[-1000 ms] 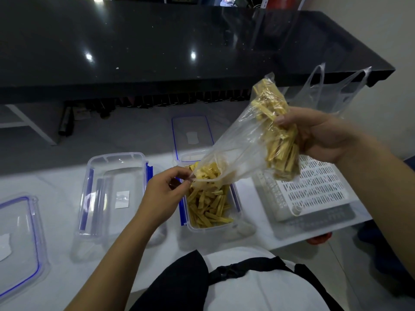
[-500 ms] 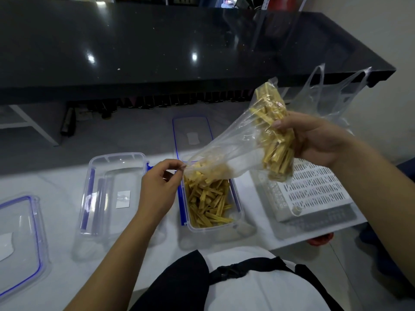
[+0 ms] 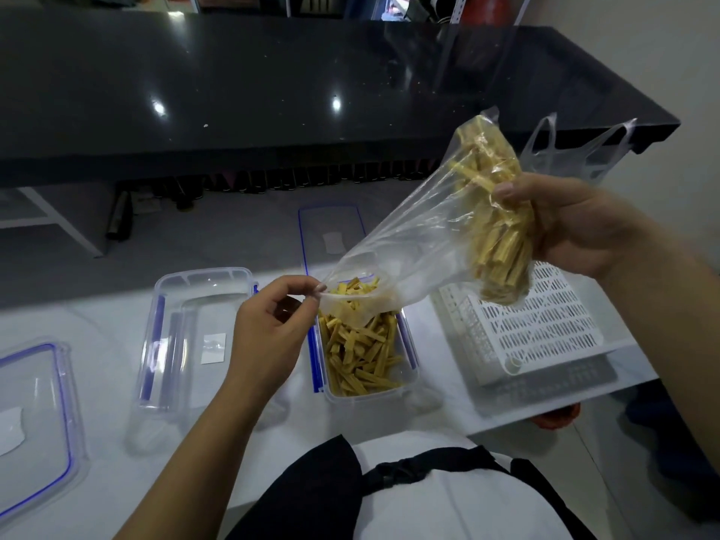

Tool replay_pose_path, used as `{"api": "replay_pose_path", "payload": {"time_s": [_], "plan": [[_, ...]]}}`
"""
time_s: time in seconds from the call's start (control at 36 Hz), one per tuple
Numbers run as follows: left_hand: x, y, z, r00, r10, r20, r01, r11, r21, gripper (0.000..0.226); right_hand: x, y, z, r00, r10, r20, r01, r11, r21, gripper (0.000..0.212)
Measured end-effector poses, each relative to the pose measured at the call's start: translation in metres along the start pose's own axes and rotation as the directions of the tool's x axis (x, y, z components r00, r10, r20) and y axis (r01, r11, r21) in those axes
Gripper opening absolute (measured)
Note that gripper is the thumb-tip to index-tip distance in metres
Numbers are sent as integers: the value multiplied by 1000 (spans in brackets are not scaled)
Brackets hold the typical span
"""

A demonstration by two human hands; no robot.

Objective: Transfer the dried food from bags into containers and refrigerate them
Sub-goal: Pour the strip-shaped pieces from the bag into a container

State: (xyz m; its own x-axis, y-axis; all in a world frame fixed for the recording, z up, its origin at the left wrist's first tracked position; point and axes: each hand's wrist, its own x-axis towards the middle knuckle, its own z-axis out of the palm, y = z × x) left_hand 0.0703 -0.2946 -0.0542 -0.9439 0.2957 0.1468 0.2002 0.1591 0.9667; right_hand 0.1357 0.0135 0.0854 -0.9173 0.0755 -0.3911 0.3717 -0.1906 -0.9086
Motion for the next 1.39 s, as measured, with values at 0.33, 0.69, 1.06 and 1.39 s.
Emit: {"api": "replay_pose_path", "payload": {"time_s": [0.33,0.69,1.06,1.39], "plan": [[-22,-36,6,963,-216,159,192,970,152,26,17,57,13,983,147,-108,-169,957,-237,47],[-22,-38,4,965,-245,91,229,960,161,25,35,101,13,967,194,-163,-207,976,-64,33],[-21,-44,0,973,-226,40,216,962,170,27,34,80,6,983,134,-123,-145,986,-87,19],[-21,-43,0,977,-207,42,200,970,141,29,37,73,24,989,67,-129,-87,984,-155,48]]}}
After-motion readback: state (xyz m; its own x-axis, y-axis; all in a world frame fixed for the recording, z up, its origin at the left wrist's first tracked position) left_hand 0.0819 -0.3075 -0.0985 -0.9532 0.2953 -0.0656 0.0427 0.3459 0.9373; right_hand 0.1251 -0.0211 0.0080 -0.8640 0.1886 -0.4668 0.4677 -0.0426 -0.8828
